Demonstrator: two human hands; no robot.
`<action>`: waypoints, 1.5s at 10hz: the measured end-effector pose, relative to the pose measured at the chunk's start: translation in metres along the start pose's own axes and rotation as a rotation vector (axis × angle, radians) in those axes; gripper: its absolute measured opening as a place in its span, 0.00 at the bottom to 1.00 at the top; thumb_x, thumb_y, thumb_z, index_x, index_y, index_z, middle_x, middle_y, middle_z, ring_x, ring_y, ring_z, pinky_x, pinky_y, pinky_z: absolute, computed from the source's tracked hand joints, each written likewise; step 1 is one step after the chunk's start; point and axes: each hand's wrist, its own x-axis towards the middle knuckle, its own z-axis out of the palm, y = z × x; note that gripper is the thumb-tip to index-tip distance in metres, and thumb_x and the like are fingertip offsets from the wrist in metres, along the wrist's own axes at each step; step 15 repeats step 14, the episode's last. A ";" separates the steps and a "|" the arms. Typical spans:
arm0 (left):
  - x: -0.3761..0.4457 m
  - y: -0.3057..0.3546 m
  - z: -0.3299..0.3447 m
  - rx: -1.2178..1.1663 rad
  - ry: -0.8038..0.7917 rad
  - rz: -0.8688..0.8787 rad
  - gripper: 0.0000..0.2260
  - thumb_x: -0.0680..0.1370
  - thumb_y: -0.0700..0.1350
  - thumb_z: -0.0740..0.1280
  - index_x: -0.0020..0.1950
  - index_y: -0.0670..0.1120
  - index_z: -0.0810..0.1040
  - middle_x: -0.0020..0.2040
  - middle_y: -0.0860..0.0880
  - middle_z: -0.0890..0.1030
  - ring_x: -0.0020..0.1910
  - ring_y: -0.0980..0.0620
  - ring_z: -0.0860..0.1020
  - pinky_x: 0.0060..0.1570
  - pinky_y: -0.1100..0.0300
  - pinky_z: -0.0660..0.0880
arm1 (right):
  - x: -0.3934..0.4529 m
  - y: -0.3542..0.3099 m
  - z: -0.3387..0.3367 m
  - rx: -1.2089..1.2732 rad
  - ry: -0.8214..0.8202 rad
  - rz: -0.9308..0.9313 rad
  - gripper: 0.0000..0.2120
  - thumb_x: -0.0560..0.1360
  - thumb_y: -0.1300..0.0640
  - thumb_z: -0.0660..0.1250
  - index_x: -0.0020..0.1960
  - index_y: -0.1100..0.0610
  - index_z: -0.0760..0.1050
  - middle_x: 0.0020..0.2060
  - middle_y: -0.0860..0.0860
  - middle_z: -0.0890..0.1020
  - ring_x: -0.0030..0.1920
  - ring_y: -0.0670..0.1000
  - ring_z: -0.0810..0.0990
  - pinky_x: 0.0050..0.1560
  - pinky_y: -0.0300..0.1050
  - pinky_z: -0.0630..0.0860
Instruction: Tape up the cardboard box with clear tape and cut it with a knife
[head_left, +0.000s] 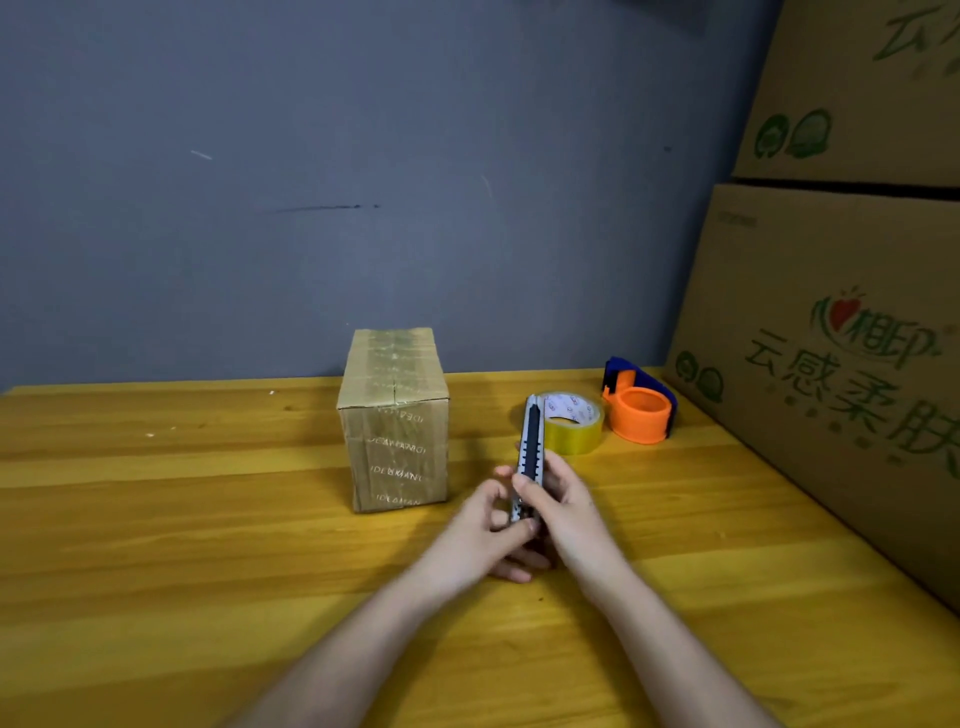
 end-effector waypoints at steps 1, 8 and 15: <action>0.009 -0.008 0.000 0.281 0.185 0.111 0.13 0.74 0.33 0.68 0.53 0.46 0.71 0.46 0.48 0.73 0.26 0.63 0.77 0.25 0.66 0.76 | 0.010 0.006 -0.008 -0.389 0.121 -0.102 0.09 0.75 0.61 0.67 0.54 0.53 0.75 0.49 0.55 0.78 0.51 0.52 0.78 0.53 0.45 0.75; 0.074 0.014 0.006 0.980 0.476 -0.176 0.14 0.75 0.39 0.62 0.60 0.42 0.74 0.59 0.40 0.78 0.59 0.38 0.77 0.56 0.48 0.73 | 0.096 0.011 -0.008 -0.881 0.045 0.264 0.17 0.74 0.50 0.67 0.59 0.58 0.76 0.55 0.58 0.82 0.55 0.60 0.80 0.57 0.54 0.76; 0.068 0.033 0.004 1.018 0.328 -0.298 0.18 0.76 0.39 0.61 0.66 0.40 0.70 0.66 0.38 0.69 0.62 0.38 0.74 0.61 0.51 0.71 | 0.072 -0.013 -0.011 -1.004 -0.040 0.290 0.16 0.78 0.55 0.60 0.61 0.64 0.75 0.60 0.62 0.79 0.60 0.61 0.77 0.57 0.48 0.73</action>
